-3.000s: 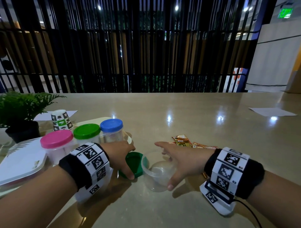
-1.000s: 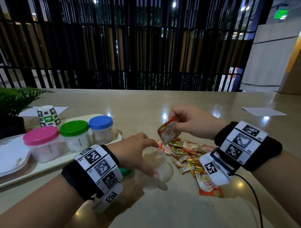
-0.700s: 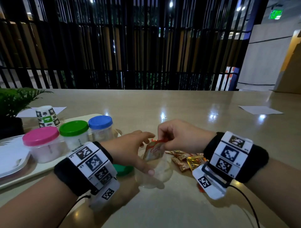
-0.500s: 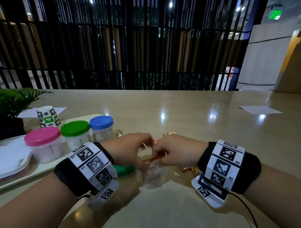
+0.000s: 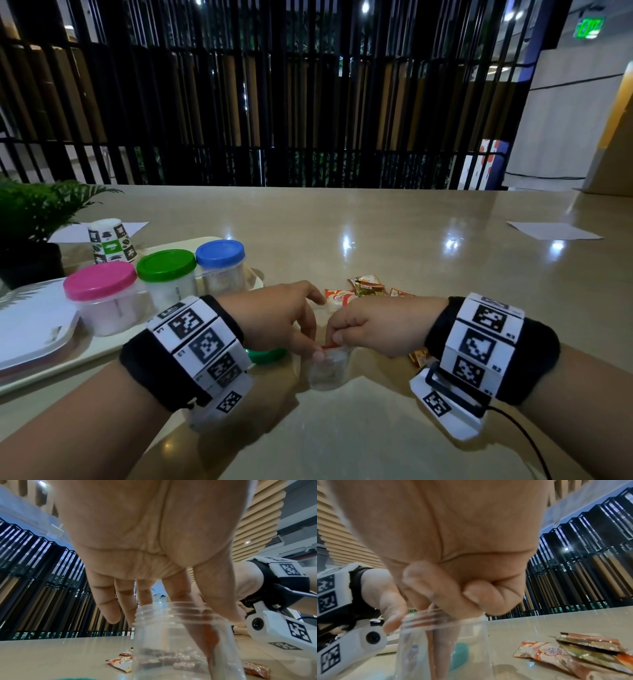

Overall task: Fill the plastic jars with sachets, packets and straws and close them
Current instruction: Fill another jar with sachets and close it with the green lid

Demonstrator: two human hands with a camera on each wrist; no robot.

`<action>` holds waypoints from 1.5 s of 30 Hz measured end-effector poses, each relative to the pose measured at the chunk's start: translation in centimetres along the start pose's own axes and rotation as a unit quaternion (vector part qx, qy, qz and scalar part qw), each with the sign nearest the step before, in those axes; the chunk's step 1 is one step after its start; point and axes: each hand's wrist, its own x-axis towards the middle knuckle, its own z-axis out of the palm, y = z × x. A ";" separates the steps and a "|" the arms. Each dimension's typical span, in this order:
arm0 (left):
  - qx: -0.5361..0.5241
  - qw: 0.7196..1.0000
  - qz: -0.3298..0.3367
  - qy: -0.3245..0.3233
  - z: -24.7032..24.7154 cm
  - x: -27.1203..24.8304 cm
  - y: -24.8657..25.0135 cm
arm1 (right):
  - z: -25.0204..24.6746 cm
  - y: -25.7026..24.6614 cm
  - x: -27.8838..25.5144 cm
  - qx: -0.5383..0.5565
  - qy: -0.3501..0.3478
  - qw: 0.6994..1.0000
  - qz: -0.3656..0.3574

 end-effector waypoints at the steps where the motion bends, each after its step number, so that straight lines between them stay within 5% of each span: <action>1: 0.001 1.000 0.005 0.003 0.1 -0.1 0.0 | -0.3 0.1 -0.2 0.015 0.016 1.000 -0.005; 7: -0.004 1.000 0.008 0.011 0.2 -0.3 0.1 | -4.8 2.9 -2.7 0.103 0.231 0.966 0.050; 13: 0.007 1.000 0.011 0.012 0.2 -0.2 0.1 | -3.8 7.4 -3.5 0.066 0.138 0.974 0.165; 16: 0.008 1.000 0.014 0.008 0.1 -0.3 0.0 | -1.8 8.8 -3.3 -0.037 0.046 0.973 0.225; 21: 0.004 1.000 0.019 0.011 0.2 -0.3 -0.2 | -0.3 9.6 -2.6 -0.106 -0.027 0.962 0.251; 36: 0.003 1.000 0.021 0.013 0.3 -0.2 -0.4 | -1.1 11.2 -2.7 -0.021 0.048 0.974 0.221; 45: -0.001 1.000 0.017 0.009 0.2 -0.3 -0.3 | -2.9 11.0 -3.5 0.178 0.134 0.952 0.212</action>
